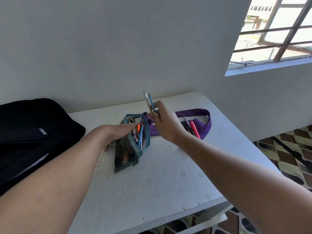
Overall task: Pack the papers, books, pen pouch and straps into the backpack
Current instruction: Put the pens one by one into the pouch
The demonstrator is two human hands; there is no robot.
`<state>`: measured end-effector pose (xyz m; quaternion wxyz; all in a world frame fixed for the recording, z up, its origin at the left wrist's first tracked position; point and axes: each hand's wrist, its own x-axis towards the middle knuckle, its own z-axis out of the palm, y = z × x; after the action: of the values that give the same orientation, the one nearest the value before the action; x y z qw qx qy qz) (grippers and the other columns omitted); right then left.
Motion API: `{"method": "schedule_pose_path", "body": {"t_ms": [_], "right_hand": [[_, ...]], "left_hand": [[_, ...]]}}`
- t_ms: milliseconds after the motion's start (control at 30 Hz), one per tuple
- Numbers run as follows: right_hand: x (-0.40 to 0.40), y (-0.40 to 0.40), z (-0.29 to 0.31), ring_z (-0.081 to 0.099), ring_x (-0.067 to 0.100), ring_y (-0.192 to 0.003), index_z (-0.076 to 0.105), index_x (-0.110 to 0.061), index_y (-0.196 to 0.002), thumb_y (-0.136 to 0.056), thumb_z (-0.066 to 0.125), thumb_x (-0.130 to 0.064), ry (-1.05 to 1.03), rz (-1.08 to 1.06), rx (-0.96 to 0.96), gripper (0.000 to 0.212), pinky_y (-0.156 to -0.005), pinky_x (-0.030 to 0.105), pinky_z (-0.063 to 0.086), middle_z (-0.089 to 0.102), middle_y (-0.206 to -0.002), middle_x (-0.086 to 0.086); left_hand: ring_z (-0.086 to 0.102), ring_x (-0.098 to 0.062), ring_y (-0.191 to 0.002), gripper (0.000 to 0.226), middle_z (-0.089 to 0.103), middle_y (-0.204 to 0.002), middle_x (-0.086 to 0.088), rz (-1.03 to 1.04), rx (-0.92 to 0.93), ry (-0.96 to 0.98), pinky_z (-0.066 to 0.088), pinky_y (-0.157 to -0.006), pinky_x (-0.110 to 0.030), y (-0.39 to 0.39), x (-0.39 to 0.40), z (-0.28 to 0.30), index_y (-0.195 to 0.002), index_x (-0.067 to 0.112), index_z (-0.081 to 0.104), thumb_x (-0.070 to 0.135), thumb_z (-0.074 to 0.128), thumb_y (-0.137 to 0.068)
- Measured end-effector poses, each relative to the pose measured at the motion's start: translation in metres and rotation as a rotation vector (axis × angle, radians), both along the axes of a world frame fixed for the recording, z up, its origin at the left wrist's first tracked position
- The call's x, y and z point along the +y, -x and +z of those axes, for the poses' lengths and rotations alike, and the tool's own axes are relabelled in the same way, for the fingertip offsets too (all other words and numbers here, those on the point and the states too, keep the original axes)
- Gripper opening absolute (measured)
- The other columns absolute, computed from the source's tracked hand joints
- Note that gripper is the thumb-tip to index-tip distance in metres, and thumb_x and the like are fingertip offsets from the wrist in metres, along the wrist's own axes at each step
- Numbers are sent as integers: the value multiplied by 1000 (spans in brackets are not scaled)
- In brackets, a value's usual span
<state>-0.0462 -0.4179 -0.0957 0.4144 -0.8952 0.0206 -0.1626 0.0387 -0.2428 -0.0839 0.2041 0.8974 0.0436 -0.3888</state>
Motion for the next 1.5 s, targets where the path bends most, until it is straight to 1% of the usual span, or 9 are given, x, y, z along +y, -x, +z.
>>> {"method": "schedule_pose_path", "body": {"t_ms": [233, 367, 533, 733, 833, 867, 900, 1133, 1500], "right_hand": [[37, -14, -14, 71, 32, -115, 36, -23, -119, -113, 34, -28, -65, 149, -207, 8, -84, 51, 63, 66, -138, 15], [38, -25, -34, 69, 30, -74, 31, -31, -115, -113, 38, -26, 106, 183, -114, 9, -61, 46, 54, 72, -99, 12], [34, -36, -61, 46, 36, -137, 58, -14, -135, -99, 63, -13, 409, 222, -156, 37, -102, 51, 53, 46, -153, 13], [23, -53, -63, 59, 25, -82, 65, -14, -112, -100, 58, -8, 281, 243, -205, 15, -66, 50, 56, 57, -103, 2], [19, -60, -63, 62, 25, -91, 72, -17, -121, -100, 58, -2, 313, 336, -158, 29, -74, 46, 59, 61, -109, 5], [19, -61, -62, 61, 26, -99, 72, -20, -127, -100, 56, -1, 349, 361, -119, 37, -82, 45, 59, 61, -115, 6], [18, -62, -61, 55, 26, -107, 69, -25, -135, -100, 54, 0, 381, 378, -66, 45, -91, 43, 56, 58, -121, 6], [12, -49, -55, 32, 20, -114, 39, -34, -159, -105, 43, -7, 316, 307, 78, 60, -103, 36, 37, 38, -117, -1], [-83, 4, -42, 58, 14, -80, 64, -24, -99, -100, 60, -27, 144, -280, 83, 5, -60, 28, 41, 63, -91, -8]], "left_hand": [[38, -43, -142, 81, 36, -159, -17, 35, -68, 102, 37, -115, -55, 9, 14, 2, -155, 18, 34, 70, 38, -94], [36, -39, -142, 67, 41, -155, -11, 57, -88, 207, 32, -117, -54, 13, 21, 4, -149, 23, 42, 67, 32, -99], [51, -35, -125, 63, 59, -139, -13, 98, -94, 277, 40, -107, -46, 12, 33, -3, -117, 25, 62, 71, 26, -94], [58, -23, -93, 49, 57, -99, -5, 103, -59, 308, 40, -88, -41, 5, 38, -3, -91, 25, 64, 66, 38, -90], [57, -23, -90, 54, 48, -106, 9, 124, -32, 317, 38, -85, -40, 1, 38, -3, -99, 19, 66, 65, 39, -90], [58, -25, -96, 58, 31, -145, 0, 133, -27, 312, 39, -87, -40, -1, 38, -3, -107, 17, 65, 65, 38, -90], [58, -27, -100, 60, 52, -115, 5, 137, -23, 302, 42, -92, -40, -3, 38, -3, -113, 18, 64, 66, 37, -88], [39, -41, -140, 85, 36, -159, -15, 129, -28, 177, 35, -109, -51, -1, 16, 1, -155, 27, 36, 80, 29, -89], [32, -42, -146, 82, 31, -163, -17, 104, -80, 105, 33, -114, -55, -1, 12, -3, -156, 21, 33, 75, 26, -95]]}}
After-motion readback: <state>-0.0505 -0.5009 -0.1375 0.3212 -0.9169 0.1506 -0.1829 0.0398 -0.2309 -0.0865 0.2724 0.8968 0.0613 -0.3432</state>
